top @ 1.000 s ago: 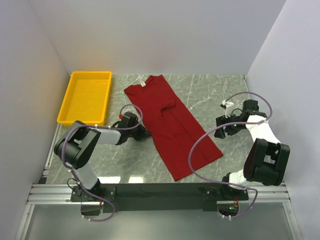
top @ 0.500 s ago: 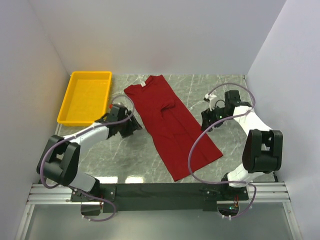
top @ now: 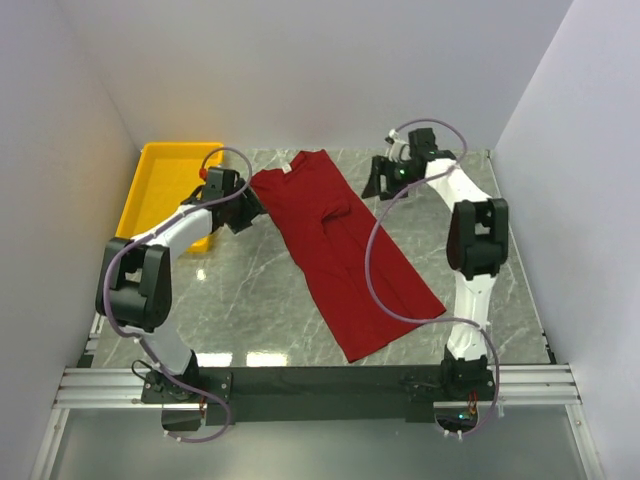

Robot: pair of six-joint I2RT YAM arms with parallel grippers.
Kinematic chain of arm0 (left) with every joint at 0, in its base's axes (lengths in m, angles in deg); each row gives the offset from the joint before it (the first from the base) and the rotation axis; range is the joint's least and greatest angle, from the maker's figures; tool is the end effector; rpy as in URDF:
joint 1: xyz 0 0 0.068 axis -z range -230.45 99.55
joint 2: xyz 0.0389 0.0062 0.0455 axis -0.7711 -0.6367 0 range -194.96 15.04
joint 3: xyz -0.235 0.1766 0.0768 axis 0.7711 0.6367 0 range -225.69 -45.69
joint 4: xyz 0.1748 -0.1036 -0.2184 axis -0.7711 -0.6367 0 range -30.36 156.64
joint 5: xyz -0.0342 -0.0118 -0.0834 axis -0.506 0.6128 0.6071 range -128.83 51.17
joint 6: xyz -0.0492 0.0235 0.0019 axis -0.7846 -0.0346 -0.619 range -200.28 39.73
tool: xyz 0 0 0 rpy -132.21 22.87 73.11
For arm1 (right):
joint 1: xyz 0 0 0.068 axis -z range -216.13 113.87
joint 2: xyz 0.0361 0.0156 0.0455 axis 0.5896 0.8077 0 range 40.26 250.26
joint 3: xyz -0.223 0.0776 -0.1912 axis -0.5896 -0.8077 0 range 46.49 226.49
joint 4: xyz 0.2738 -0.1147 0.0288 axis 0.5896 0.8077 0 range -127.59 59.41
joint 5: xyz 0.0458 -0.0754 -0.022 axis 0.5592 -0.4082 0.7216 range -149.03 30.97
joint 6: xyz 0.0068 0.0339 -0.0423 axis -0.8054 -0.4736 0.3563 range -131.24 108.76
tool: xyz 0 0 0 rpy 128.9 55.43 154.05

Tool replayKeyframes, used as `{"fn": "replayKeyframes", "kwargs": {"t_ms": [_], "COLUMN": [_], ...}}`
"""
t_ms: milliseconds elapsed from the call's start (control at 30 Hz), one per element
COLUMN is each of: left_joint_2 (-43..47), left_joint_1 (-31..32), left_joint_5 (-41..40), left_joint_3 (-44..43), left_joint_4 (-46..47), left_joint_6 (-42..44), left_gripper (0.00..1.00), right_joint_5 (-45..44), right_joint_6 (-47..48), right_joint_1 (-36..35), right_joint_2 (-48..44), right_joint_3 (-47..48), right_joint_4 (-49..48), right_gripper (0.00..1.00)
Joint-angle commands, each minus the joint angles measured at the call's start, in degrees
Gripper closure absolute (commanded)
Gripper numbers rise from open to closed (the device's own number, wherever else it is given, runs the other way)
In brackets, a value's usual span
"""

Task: Fold and stack the t-shirts
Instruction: Fold the tshirt

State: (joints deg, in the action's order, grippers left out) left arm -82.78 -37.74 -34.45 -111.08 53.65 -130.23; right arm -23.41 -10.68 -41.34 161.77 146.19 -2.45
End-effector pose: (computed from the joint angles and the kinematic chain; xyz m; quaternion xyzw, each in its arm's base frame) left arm 0.3991 -0.0928 0.2264 -0.2815 0.8809 -0.2273 0.3053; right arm 0.5131 0.0682 0.2290 -0.1328 0.9072 0.3039 0.2587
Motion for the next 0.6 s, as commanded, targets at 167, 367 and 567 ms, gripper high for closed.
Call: {"fn": "replayKeyframes", "kwargs": {"t_ms": [167, 367, 567], "left_joint_2": [13.78, 23.54, 29.26], "left_joint_1": [0.12, 0.12, 0.12], "left_joint_5": [-4.21, -5.77, -5.96], "left_joint_3": [6.14, 12.21, 14.67], "left_joint_4": [-3.00, -4.05, -5.20], "left_joint_6": [-0.58, -5.06, -8.49], "left_gripper": [0.34, 0.34, 0.34], "right_joint_5": [-6.26, -12.67, -13.56], "right_joint_6": [-24.01, -26.31, -26.57], "right_joint_1": [-3.66, -5.07, -5.07], "right_joint_2": [15.05, 22.89, 27.10], "right_joint_3": [24.99, 34.15, 37.76], "right_joint_4": [-1.31, 3.44, 7.05], "right_gripper": [0.20, 0.19, 0.19]}}
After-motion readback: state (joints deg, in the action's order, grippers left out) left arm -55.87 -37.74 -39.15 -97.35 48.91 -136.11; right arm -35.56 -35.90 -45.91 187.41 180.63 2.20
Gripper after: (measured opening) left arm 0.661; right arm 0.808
